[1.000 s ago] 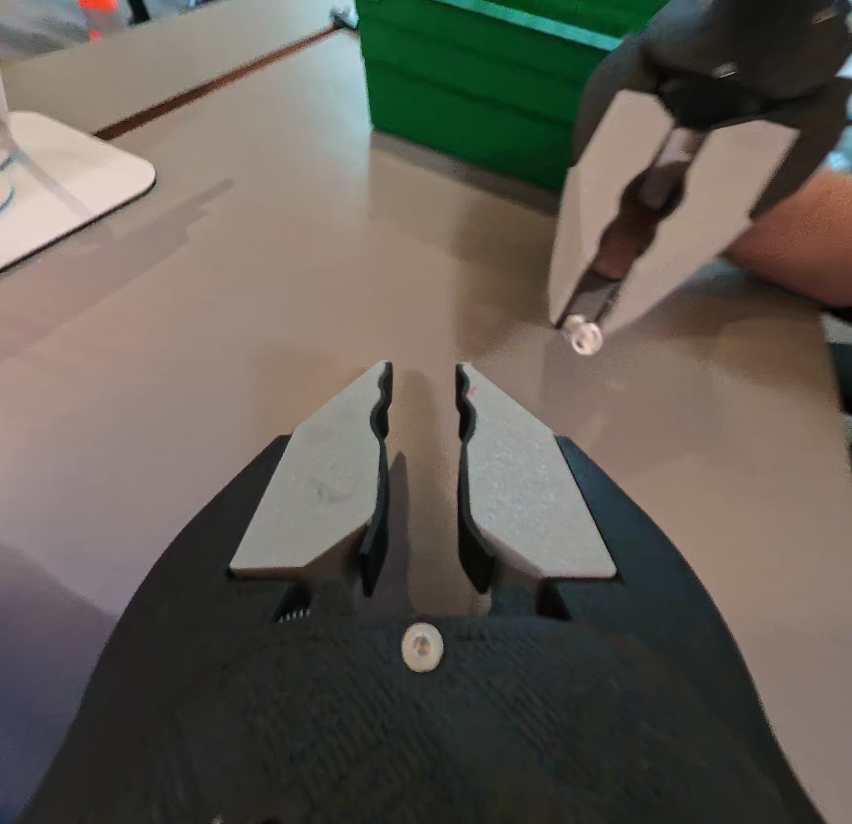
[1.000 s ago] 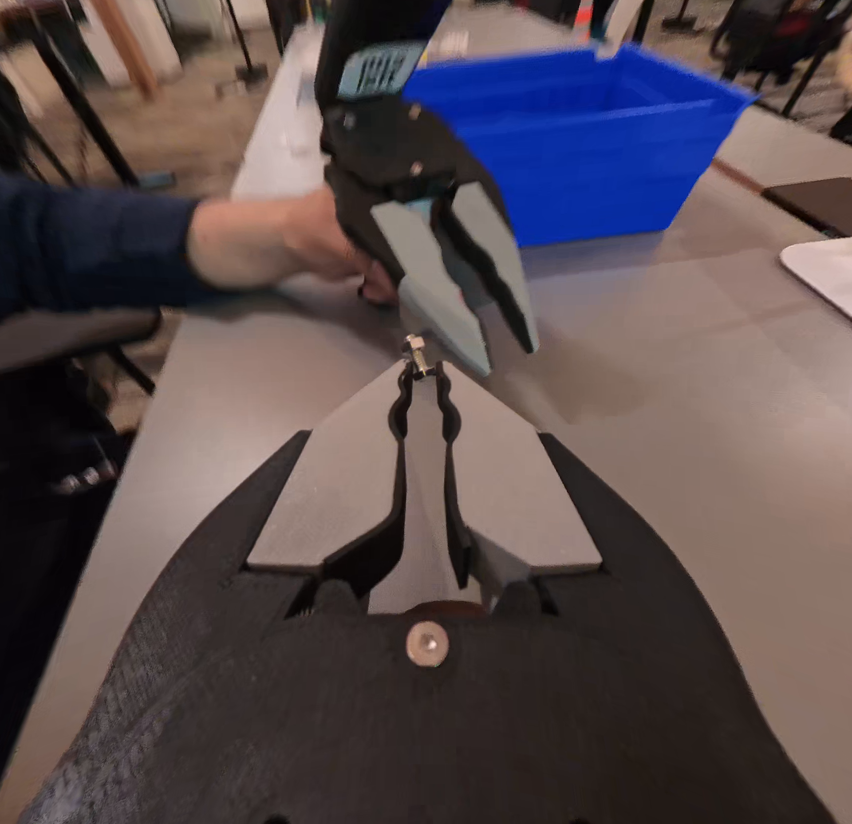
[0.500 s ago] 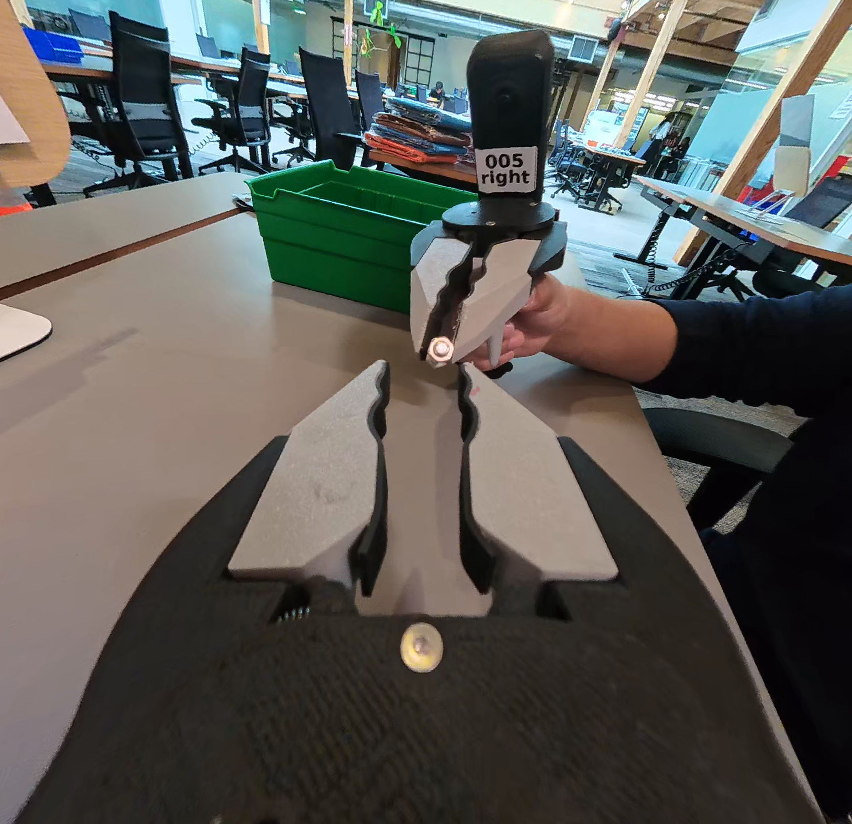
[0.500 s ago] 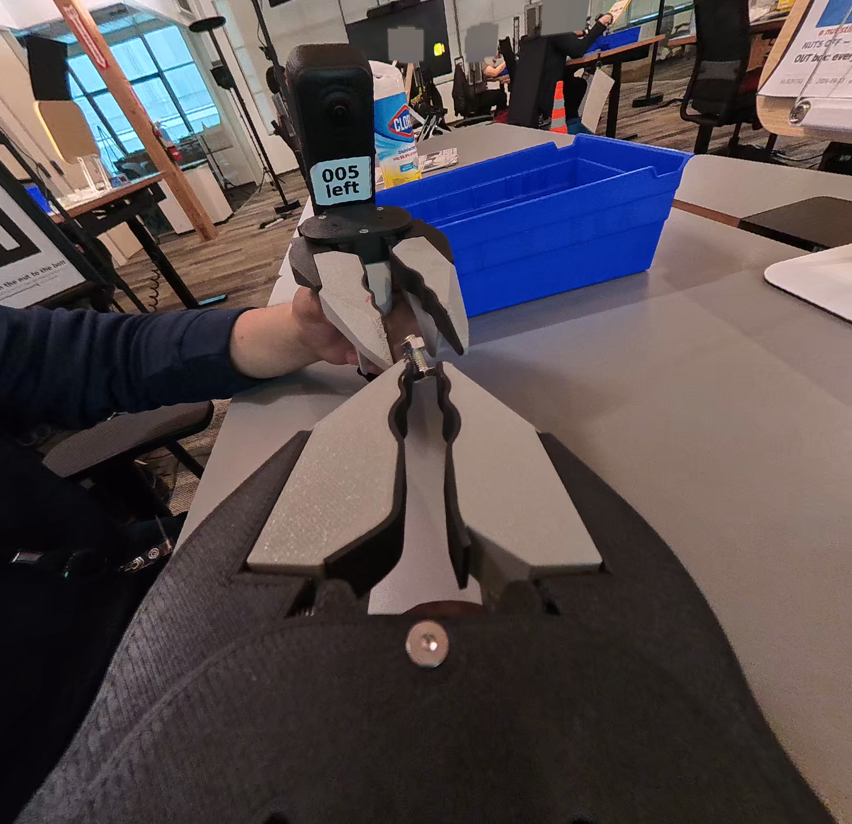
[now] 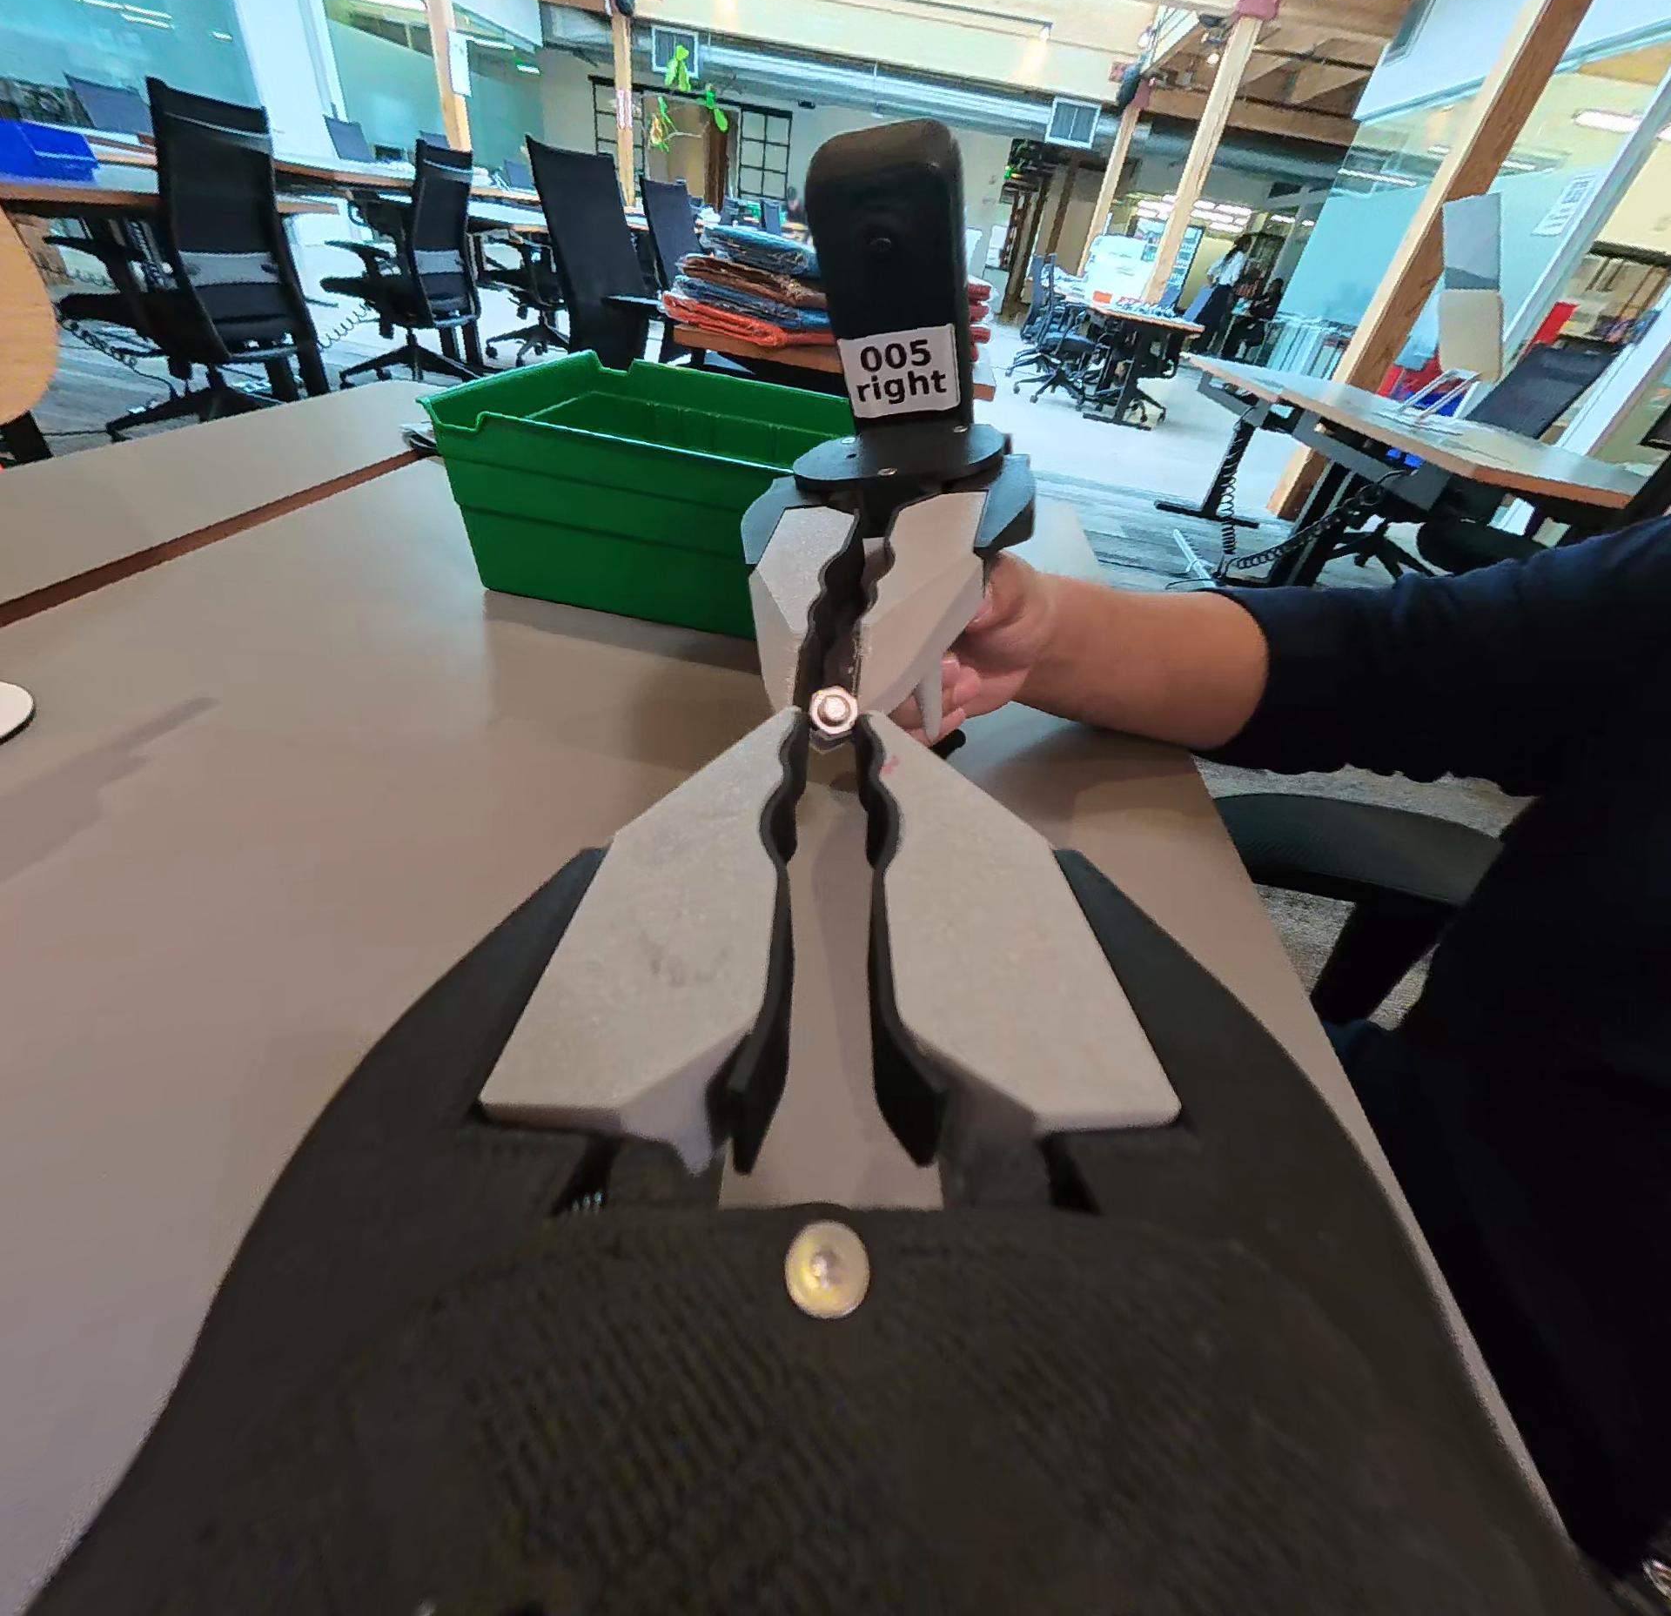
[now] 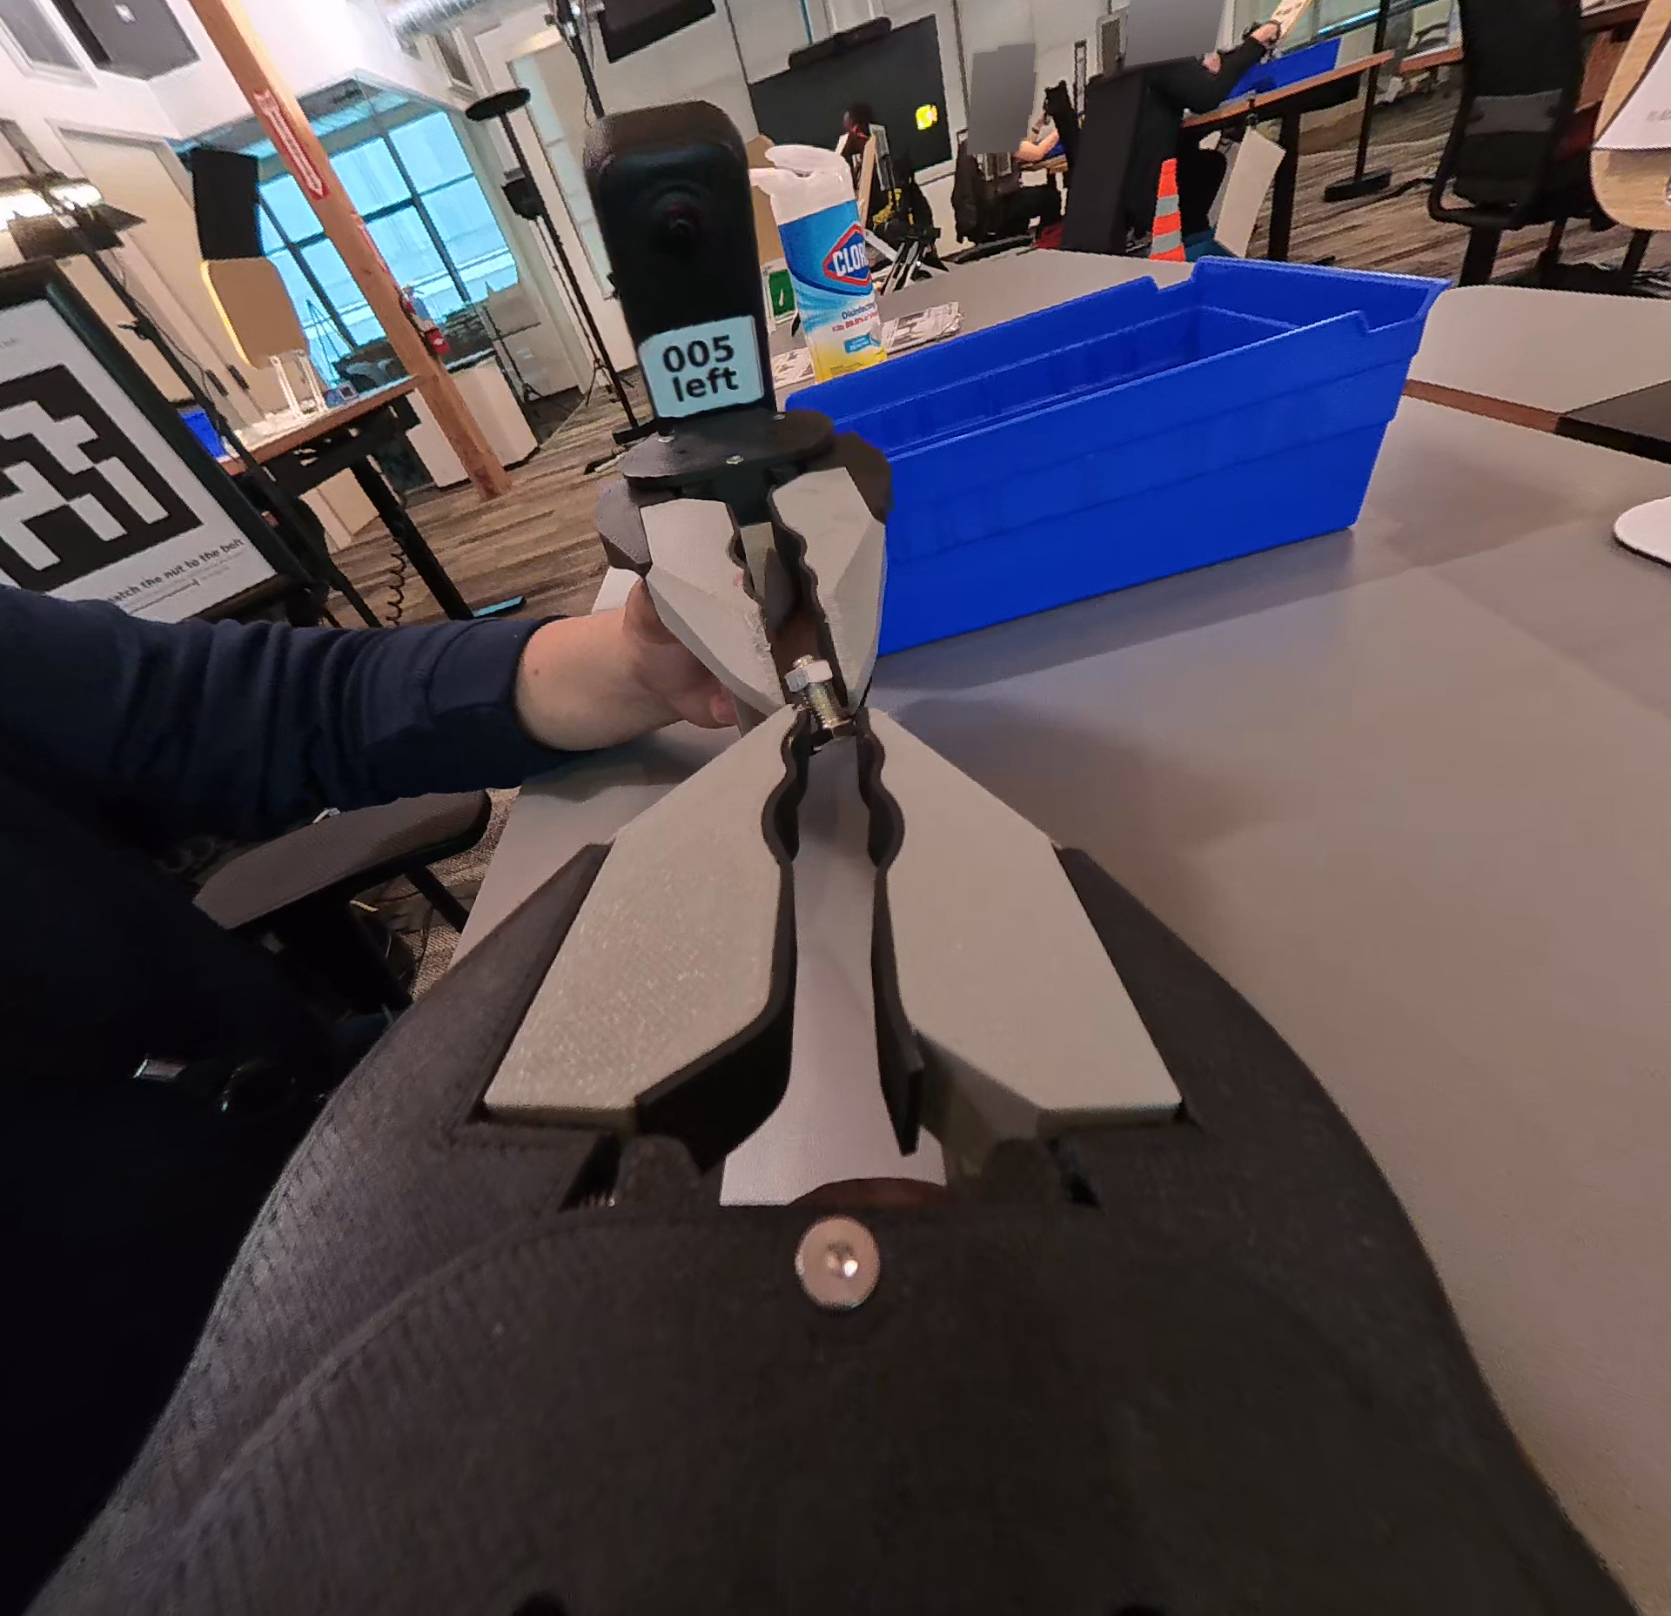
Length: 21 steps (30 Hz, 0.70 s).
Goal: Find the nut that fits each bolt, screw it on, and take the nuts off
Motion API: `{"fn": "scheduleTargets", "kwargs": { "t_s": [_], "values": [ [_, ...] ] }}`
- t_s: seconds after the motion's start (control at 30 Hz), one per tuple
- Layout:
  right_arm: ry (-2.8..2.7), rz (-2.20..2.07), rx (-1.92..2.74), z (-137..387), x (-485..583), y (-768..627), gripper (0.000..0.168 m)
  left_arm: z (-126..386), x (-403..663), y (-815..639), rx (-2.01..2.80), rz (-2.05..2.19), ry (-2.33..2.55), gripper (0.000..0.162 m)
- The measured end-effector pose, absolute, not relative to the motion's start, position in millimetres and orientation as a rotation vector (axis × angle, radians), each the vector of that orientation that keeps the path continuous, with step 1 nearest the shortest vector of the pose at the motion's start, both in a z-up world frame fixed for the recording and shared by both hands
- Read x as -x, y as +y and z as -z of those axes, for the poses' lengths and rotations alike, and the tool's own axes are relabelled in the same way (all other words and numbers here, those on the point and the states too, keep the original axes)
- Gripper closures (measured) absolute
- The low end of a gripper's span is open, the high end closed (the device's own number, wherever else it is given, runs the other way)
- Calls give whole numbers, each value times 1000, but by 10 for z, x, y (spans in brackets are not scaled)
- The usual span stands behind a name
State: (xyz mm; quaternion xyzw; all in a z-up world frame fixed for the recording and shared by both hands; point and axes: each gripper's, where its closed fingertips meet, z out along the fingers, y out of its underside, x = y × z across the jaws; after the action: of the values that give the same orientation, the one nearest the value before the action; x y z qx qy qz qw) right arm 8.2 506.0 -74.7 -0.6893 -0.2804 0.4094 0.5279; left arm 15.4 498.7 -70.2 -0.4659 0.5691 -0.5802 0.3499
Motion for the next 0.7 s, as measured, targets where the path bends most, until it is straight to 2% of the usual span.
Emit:
{"fn": "scheduleTargets", "kwargs": {
  "t_s": [0.33,0.5,0.7],
  "values": [
    [-746,-1016,1596,699,-45,4940,161,648,-120,4891,1170,1565,1497,154],
    [-792,-996,1602,739,-10,4909,155,659,-124,4893,1179,1556,1503,154],
    [-797,-875,1637,808,-18,4982,161,693,-149,4925,1209,1533,1495,155]
  ]
}}
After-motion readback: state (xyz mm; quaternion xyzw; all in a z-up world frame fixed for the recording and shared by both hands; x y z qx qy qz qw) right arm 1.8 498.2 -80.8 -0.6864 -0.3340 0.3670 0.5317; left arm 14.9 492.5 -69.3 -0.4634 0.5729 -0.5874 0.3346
